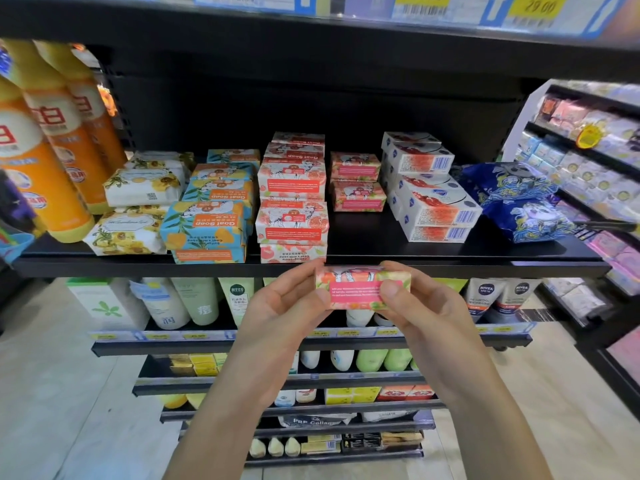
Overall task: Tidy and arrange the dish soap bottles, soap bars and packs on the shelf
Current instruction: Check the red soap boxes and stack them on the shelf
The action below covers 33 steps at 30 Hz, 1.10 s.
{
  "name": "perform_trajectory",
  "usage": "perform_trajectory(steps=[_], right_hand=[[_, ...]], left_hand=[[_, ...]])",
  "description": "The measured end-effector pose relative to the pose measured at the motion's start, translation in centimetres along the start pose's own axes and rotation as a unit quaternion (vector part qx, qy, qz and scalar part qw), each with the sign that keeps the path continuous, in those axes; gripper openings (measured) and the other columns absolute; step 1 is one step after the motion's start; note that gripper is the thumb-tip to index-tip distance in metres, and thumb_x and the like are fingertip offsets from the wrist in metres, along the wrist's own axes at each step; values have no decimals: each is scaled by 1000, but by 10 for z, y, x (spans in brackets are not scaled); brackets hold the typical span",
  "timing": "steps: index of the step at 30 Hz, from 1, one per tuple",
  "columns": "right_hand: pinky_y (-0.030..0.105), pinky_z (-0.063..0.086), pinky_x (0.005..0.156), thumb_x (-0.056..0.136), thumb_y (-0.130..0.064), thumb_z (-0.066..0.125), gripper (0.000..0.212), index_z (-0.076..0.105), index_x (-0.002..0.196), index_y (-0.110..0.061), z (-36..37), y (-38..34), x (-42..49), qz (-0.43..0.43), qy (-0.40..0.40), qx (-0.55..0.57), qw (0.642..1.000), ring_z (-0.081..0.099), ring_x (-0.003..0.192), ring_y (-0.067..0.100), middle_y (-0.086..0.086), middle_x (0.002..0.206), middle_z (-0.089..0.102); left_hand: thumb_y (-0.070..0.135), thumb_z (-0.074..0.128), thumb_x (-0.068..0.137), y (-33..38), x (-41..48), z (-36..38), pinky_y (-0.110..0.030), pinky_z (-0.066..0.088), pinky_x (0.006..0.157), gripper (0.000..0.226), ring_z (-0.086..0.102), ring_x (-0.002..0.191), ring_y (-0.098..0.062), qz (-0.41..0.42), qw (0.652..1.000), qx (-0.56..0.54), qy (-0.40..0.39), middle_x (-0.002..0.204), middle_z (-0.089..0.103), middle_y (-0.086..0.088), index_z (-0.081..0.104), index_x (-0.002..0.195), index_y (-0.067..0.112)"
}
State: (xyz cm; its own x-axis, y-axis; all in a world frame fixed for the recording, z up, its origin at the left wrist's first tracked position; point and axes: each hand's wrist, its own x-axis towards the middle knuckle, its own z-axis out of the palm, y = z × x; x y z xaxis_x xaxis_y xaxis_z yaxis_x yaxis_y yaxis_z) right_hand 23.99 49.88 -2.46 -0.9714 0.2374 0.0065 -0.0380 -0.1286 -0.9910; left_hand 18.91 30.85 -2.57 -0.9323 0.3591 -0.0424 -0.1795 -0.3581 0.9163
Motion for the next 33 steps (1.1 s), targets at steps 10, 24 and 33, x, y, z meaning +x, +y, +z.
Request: perform_trajectory(steps=[10, 24, 33], right_hand=[[30, 57, 91, 69, -16, 89, 69, 64, 132, -26, -9, 5, 5, -80, -37, 15, 996, 64, 124, 24, 3, 128, 71], [2, 28, 106, 71, -33, 90, 92, 44, 150, -34, -17, -14, 14, -251, 3, -418, 873, 32, 135, -18, -20, 150, 39], [-2, 35, 90, 67, -21, 95, 74, 64, 134, -22, -49, -42, 40, -296, 67, -465, 832, 47, 112, -7, -10, 128, 53]], left_hand=[[34, 68, 84, 0, 5, -1, -37, 59, 94, 52, 71, 114, -26, -19, 999, -25, 12, 120, 75, -8, 65, 132, 13], [15, 68, 93, -5, 24, 21, -30, 60, 92, 36, 73, 108, -19, 24, 999, 32, 26, 112, 78, -5, 66, 129, 13], [21, 70, 95, 0, 56, 58, -25, 58, 90, 31, 72, 108, -11, 67, 993, 93, -29, 113, 77, 3, 67, 126, 24]])
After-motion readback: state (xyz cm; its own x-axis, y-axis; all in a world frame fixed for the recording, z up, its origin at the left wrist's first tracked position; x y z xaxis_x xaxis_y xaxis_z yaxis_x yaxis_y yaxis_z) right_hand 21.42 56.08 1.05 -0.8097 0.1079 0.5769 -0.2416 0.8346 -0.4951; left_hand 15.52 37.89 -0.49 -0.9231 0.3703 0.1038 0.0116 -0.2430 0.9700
